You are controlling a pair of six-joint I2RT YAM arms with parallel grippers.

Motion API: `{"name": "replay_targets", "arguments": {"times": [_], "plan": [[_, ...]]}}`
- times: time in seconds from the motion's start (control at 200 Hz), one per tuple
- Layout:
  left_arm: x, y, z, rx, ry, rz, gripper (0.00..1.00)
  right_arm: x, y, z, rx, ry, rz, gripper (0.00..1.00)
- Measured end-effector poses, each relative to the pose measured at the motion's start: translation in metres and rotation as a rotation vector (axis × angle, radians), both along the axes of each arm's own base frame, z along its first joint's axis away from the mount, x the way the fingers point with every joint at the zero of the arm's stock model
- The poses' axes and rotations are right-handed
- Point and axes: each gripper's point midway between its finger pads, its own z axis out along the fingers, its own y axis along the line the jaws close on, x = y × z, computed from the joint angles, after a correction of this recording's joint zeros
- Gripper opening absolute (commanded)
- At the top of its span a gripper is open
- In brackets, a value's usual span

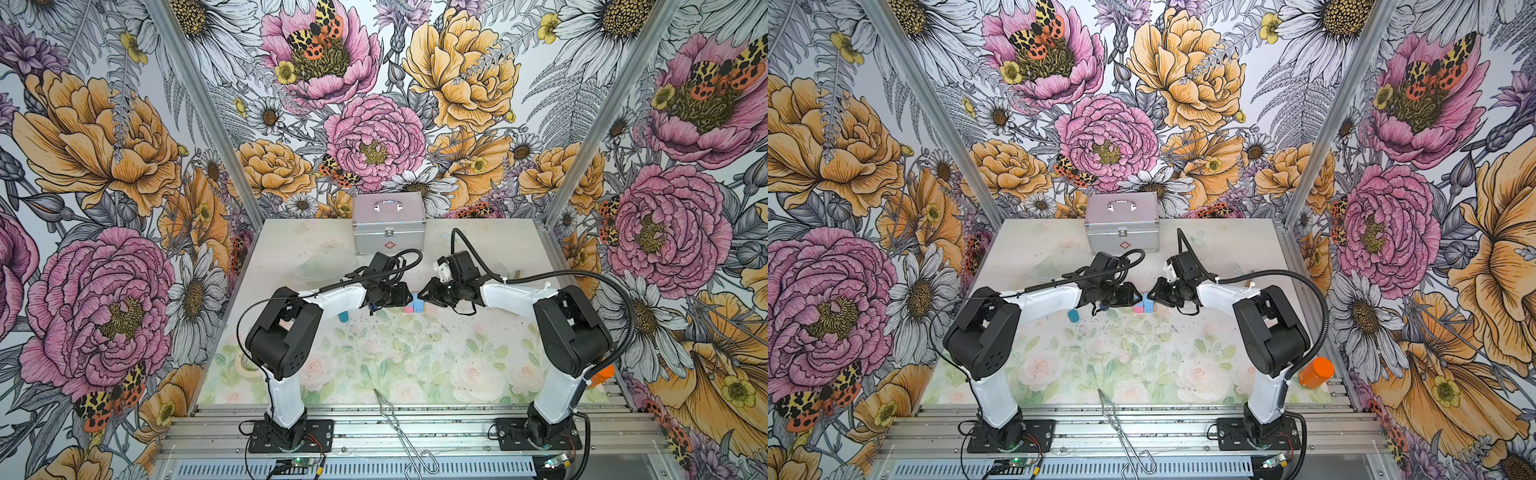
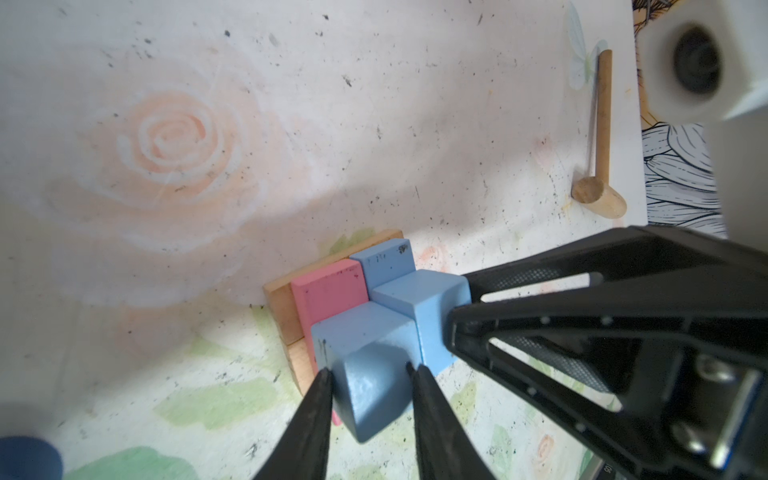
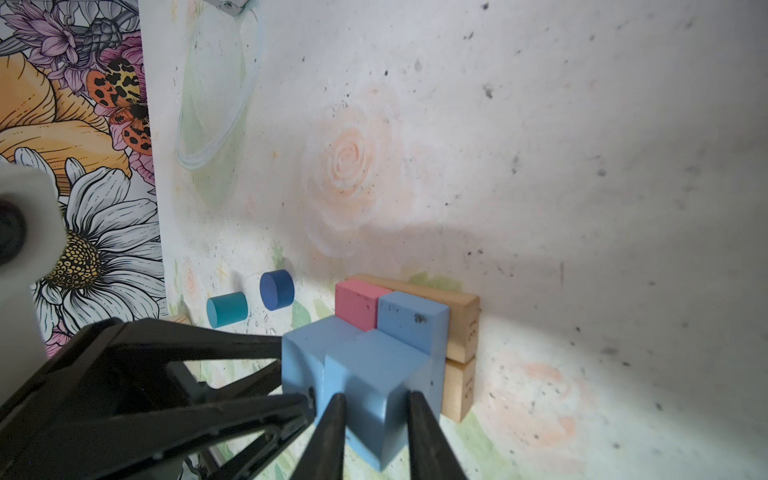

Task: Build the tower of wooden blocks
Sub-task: 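Hold both grippers pressed against the light-blue cubes from opposite sides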

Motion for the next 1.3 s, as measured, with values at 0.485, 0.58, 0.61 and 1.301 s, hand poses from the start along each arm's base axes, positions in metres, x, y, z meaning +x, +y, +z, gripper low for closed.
{"name": "replay_targets", "arguments": {"times": [0.485,0.58,0.61,1.301], "plan": [[-0.0032,0.0022,0.0019,0.005,0.006,0.001,0.36,0.0027,0.0015,0.0003,0.005,-0.001,0.003,0.27],[-0.0038,0.0019,0.0033,0.003,0.004,-0.001,0.39,0.0024,0.002,0.0009,0.008,0.0,0.007,0.27],[-0.004,0.0017,0.0038,0.003,0.003,-0.001,0.4,0.0022,0.0022,0.0008,0.008,0.0,0.008,0.27],[-0.0047,0.0007,0.005,0.001,0.0,-0.004,0.41,0.0019,0.0016,0.0002,0.007,0.003,0.008,0.27]]}}
